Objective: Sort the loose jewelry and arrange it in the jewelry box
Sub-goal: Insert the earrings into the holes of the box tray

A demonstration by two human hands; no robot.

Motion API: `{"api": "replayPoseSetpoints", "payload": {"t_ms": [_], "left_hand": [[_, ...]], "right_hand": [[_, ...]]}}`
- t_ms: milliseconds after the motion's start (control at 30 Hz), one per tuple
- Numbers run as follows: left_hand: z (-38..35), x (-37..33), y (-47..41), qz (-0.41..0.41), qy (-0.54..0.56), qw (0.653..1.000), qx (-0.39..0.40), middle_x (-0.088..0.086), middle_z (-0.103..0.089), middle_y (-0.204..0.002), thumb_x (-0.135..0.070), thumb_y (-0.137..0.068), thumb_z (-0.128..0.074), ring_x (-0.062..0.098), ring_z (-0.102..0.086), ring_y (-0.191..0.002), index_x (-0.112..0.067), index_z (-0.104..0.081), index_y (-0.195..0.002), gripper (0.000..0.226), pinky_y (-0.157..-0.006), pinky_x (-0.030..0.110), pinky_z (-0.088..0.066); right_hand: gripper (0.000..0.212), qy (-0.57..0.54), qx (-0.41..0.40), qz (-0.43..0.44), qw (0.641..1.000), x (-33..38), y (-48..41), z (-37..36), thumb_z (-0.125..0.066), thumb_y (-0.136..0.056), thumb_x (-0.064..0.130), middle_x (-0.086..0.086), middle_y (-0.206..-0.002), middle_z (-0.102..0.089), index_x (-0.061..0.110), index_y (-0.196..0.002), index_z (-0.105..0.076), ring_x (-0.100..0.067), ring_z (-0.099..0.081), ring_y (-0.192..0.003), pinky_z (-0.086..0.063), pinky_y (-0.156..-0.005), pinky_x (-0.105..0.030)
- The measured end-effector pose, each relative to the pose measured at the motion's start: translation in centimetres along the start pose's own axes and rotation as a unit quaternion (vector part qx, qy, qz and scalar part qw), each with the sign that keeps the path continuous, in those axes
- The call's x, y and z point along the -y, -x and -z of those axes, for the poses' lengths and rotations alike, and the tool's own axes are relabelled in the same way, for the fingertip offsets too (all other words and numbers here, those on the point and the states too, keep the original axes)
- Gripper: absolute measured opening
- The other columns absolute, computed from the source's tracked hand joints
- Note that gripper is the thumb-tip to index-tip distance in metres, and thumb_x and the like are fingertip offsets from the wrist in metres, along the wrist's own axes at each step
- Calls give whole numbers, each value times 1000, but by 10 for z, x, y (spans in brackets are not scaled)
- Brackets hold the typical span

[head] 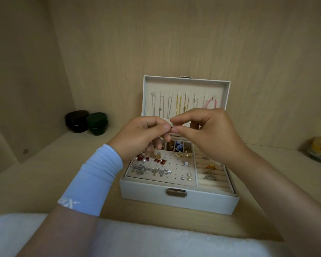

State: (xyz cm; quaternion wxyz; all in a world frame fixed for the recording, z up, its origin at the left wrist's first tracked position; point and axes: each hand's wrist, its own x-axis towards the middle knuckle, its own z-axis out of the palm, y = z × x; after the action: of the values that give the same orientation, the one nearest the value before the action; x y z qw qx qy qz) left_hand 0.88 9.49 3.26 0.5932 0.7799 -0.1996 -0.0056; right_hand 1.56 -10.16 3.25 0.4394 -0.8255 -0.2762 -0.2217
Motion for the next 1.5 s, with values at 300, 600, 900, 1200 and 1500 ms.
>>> {"api": "replayPoseSetpoints", "payload": {"t_ms": [300, 600, 900, 1200, 1500], "left_hand": [[6, 0, 1, -29, -44, 999, -4, -6, -69, -74, -21, -98, -56, 13, -59, -63, -21, -71, -85, 19, -57, 21, -46], [13, -2, 4, -19, -20, 999, 43, -3, -67, -75, -19, -102, -47, 14, -59, -64, -17, -66, -86, 25, -53, 21, -42], [20, -1, 3, -53, -39, 998, -4, -3, -72, -77, -14, -94, -61, 12, -61, -64, -16, -70, -91, 10, -53, 18, -45], [18, -8, 6, -23, -36, 998, 39, -5, -67, -73, -13, -98, -52, 10, -60, -62, -15, -65, -83, 20, -52, 17, -42], [18, 6, 1, -22, -107, 994, -17, -4, -73, -79, -17, -94, -63, 14, -63, -69, -20, -71, -92, 9, -66, 23, -54]], "right_hand": [[10, 22, 2, 32, 999, 5, -1, -5, -74, -90, 22, 13, -84, -74, 25, -98, -79, -16, -56, -58, -48, -59, -19], [5, -68, 12, -9, 998, 12, -1, -7, -75, -88, 18, 9, -81, -74, 21, -91, -77, -16, -60, -50, -49, -51, -21], [4, -10, -18, 18, 1000, 19, -1, -9, -78, -86, 23, 20, -77, -72, 27, -88, -79, -17, -58, -52, -47, -51, -19], [9, 20, 11, 65, 998, 13, -4, -7, -75, -88, 25, 14, -86, -72, 27, -96, -78, -18, -57, -59, -50, -59, -23], [5, 129, 57, 57, 988, 4, 1, 7, -72, -86, 32, 17, -84, -68, 29, -88, -75, -11, -59, -63, -48, -61, -19]]}}
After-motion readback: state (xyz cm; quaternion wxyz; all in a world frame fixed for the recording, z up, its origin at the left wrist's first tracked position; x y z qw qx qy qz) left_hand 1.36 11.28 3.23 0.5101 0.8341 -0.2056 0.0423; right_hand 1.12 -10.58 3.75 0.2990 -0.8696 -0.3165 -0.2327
